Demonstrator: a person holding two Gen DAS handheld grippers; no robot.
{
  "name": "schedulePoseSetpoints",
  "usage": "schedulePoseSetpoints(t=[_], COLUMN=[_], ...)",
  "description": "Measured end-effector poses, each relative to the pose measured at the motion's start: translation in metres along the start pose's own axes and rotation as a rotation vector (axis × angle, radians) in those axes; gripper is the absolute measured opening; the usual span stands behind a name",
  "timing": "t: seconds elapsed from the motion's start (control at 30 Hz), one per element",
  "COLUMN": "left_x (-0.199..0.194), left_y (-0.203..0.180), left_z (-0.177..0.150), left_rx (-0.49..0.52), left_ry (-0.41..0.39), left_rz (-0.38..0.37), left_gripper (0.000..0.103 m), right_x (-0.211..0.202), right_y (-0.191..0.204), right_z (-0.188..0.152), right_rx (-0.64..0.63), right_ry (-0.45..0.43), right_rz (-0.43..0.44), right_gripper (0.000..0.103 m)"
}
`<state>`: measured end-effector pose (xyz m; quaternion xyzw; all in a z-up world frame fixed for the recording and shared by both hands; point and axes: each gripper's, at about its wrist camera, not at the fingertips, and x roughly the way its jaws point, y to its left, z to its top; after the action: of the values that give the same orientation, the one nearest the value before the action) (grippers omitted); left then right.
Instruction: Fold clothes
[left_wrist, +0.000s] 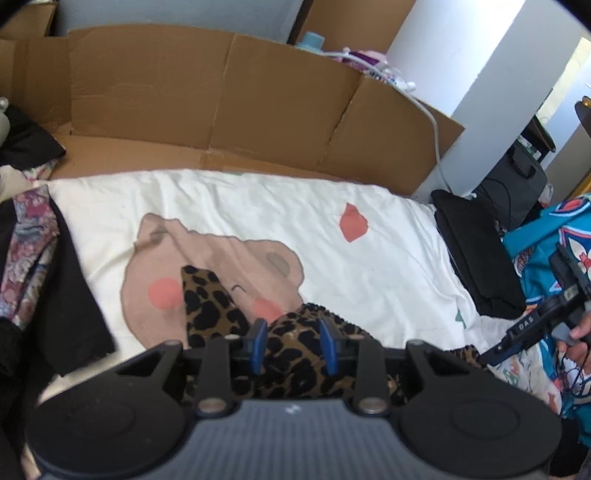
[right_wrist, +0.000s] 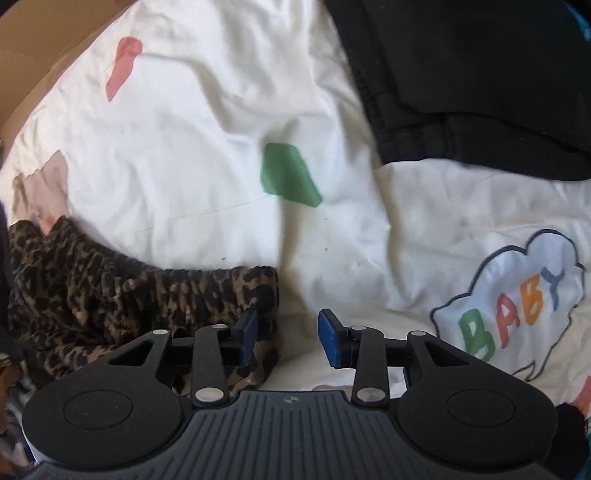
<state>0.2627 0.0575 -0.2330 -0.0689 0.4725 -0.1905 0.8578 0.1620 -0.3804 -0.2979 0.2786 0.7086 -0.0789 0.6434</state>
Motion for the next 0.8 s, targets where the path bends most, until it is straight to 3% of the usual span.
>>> schedulePoseSetpoints(t=[0.13, 0.3, 0.47, 0.57, 0.63, 0.7, 0.8], left_x=[0.015, 0.032, 0.058, 0.077, 0.09, 0.096, 0.101], left_y=[-0.009, -0.011, -0.016, -0.019, -0.018, -0.019, -0.01], left_z=[0.006, 0.022, 0.04, 0.041, 0.037, 0.032, 0.022], left_rx=[0.086, 0.141, 0.134, 0.136, 0.143, 0.19, 0.152], left_ry=[0.056, 0.102, 0.169, 0.202, 0.211, 0.189, 0.226], left_rz=[0.023, 0.041, 0.012, -0.011, 0.0, 0.053, 0.009], left_gripper=[0.036, 0.036, 0.038, 0.047, 0.047, 0.048, 0.049], right_x=[0.002, 0.02, 0.023, 0.028, 0.034, 0.036, 0.03], right_y=[-0.006, -0.018, -0.038, -0.052, -0.059, -0.06, -0.053], right_z=[-0.018, -0.047, -0.063, -0.066, -0.069, -0.069, -0.066], right_rx=[0.022, -0.01, -0.043, 0.012, 0.057, 0.042, -0.031], right_ry=[-0.038, -0.142, -0.236, -0.274, -0.279, -0.262, -0.284], right_rz=[0.11, 0.149, 0.23, 0.308, 0.354, 0.356, 0.343], right_gripper=[0.046, 0.049, 0.048, 0.039, 0.033, 0.032, 0.032])
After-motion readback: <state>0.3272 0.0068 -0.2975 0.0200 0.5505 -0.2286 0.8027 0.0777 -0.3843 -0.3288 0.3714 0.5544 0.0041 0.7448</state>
